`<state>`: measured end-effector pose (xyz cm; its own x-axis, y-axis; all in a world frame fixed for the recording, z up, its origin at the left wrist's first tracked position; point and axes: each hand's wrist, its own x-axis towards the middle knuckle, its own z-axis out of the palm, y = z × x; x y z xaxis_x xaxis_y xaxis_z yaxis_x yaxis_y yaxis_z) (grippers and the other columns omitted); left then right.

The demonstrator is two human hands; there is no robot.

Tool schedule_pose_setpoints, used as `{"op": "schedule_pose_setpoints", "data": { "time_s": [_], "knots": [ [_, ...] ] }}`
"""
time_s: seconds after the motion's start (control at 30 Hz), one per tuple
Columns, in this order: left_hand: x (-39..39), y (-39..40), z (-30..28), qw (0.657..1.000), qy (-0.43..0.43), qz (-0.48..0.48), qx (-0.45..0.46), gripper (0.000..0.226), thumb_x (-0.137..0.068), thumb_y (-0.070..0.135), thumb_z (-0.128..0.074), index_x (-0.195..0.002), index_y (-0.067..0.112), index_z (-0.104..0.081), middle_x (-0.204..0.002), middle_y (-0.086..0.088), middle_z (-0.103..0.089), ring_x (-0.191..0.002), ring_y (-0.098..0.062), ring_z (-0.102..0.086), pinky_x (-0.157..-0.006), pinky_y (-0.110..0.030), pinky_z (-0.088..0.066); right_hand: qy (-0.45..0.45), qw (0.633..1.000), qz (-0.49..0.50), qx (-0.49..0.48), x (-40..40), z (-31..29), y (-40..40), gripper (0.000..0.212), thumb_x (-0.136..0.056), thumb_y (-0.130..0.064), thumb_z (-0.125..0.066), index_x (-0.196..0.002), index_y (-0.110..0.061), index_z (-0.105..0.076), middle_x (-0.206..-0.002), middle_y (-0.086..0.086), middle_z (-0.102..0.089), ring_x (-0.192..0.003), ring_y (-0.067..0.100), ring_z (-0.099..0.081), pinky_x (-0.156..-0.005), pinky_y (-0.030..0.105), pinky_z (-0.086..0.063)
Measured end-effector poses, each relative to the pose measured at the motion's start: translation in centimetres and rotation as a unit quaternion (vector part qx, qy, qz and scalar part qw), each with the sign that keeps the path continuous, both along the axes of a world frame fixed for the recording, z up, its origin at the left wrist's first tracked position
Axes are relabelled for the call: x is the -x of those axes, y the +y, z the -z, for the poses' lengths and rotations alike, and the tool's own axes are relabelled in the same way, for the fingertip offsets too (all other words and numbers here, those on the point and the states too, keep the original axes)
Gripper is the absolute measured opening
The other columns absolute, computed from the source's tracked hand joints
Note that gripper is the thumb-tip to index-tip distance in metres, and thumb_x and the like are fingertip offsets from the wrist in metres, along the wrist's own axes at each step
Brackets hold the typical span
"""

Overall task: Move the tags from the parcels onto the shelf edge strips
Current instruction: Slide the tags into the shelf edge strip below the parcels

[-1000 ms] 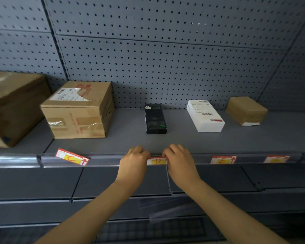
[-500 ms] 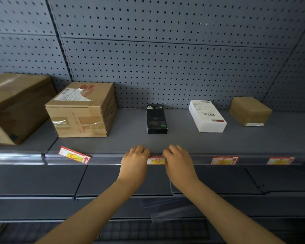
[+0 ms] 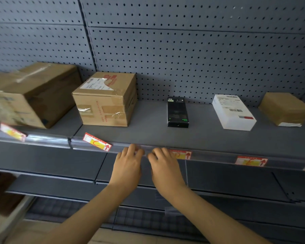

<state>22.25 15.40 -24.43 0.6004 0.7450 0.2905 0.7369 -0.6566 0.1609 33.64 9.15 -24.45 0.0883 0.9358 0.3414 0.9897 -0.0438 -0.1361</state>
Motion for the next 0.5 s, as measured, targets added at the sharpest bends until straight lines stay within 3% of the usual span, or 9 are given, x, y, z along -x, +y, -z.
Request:
{"op": "schedule_pose_setpoints", "data": {
  "time_s": [0.23, 0.4, 0.5],
  "knots": [
    [5.8, 4.0, -1.6, 0.999, -0.007, -0.030, -0.039, 0.034, -0.058, -0.011, -0.075, -0.088, 0.005, -0.069, -0.087, -0.017, -0.064, -0.073, -0.037, -0.062, -0.061, -0.042, -0.052, 0.031, 0.999, -0.005, -0.023, 4.9, -0.1, 3.8, 0.036, -0.055, 0.006, -0.077, -0.087, -0.009, -0.071, -0.084, 0.006, -0.066, -0.079, 0.026, -0.063, -0.067, 0.034, -0.052],
    [9.8, 7.5, -2.3, 0.998, -0.008, -0.009, -0.058, 0.038, -0.055, -0.009, -0.076, -0.087, 0.008, -0.068, -0.088, -0.014, -0.063, -0.072, -0.034, -0.061, -0.061, -0.040, -0.049, 0.085, 0.995, 0.027, -0.045, 9.3, -0.3, 6.5, 0.018, -0.077, 0.001, -0.067, -0.092, -0.009, -0.068, -0.092, 0.007, -0.067, -0.086, 0.027, -0.061, -0.075, 0.037, -0.051],
    [12.0, 9.7, -2.7, 0.997, -0.016, 0.011, -0.073, 0.044, -0.050, -0.007, -0.079, -0.089, 0.009, -0.068, -0.089, -0.013, -0.063, -0.070, -0.032, -0.060, -0.058, -0.038, -0.048, 0.106, 0.991, 0.060, -0.058, 11.8, -0.6, 7.7, 0.018, -0.079, -0.002, -0.069, -0.095, -0.010, -0.068, -0.093, 0.005, -0.068, -0.087, 0.026, -0.063, -0.075, 0.037, -0.053]
  ]
}}
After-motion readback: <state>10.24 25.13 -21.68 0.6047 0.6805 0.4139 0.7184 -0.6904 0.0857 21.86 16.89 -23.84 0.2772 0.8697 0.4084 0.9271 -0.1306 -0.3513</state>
